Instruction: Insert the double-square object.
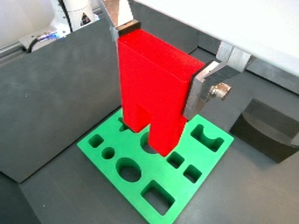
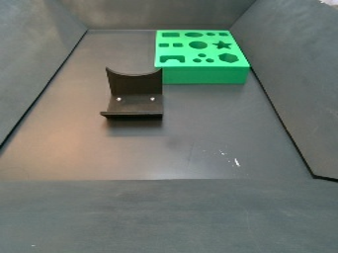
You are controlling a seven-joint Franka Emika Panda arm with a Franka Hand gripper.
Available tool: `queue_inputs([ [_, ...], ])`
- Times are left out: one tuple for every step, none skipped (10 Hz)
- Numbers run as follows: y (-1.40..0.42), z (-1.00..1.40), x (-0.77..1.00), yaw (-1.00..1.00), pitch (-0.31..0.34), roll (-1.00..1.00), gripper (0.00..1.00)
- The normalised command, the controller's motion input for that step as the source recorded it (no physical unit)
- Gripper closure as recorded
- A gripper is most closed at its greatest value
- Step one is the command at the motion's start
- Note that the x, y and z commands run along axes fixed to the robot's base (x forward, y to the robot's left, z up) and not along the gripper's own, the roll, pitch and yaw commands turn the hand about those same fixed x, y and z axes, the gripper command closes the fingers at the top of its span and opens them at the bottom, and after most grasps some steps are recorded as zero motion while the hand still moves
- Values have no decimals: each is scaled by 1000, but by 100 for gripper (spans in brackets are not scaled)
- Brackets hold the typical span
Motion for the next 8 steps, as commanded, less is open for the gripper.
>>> queue_inputs([
  [0, -697, 46, 0, -99, 293, 100],
  [31, -651, 117, 0, -94, 300, 100],
  [209, -606, 194, 23, -79, 303, 100],
  [206, -651, 223, 9, -44, 290, 100],
  [206, -809, 214, 11, -44, 200, 100],
  [154, -729, 149, 0, -51, 170, 100],
  [57, -626, 80, 0, -11, 187, 100],
  [31, -511, 0, 0, -54, 83, 100],
])
